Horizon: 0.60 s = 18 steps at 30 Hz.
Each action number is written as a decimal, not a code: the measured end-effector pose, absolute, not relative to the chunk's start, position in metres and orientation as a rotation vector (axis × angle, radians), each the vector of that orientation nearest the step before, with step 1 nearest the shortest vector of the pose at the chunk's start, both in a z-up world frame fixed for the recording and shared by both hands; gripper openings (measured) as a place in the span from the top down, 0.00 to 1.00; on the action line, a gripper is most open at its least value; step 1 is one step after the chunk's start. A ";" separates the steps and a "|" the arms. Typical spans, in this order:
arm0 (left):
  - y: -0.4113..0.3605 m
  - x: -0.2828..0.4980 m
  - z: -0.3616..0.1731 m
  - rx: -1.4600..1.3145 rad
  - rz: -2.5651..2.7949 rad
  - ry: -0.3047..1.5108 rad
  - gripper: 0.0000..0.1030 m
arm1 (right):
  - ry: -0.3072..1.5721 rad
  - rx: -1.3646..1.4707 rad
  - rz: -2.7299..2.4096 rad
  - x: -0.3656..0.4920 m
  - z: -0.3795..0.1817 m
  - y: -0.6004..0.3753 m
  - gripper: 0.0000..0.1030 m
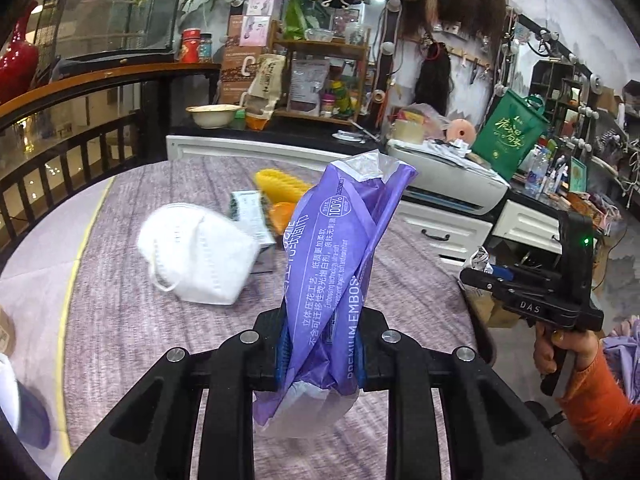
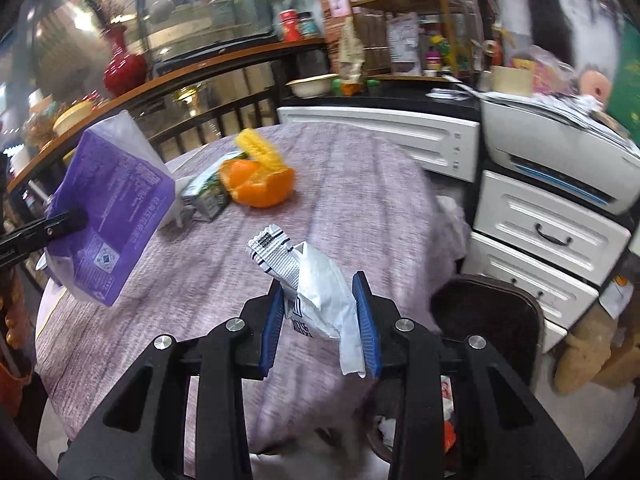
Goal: Collect trash
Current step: 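Carry the wrapper to the bin and open the right tool over it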
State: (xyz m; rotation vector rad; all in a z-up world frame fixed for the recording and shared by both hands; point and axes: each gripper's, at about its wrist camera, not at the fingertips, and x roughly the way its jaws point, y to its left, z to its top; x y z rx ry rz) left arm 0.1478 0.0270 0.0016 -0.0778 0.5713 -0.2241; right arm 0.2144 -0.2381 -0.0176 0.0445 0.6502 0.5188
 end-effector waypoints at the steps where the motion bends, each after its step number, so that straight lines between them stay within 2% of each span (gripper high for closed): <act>1: 0.020 0.150 0.001 -0.085 -0.239 0.573 0.77 | 0.646 0.049 0.505 0.213 -0.018 -0.244 0.66; 9: -0.025 0.159 0.007 -0.066 -0.337 0.561 0.77 | 0.657 0.086 0.346 0.217 -0.033 -0.302 0.66; 18: -0.059 0.167 0.007 -0.041 -0.407 0.571 0.77 | 0.799 0.132 0.203 0.251 -0.090 -0.336 0.66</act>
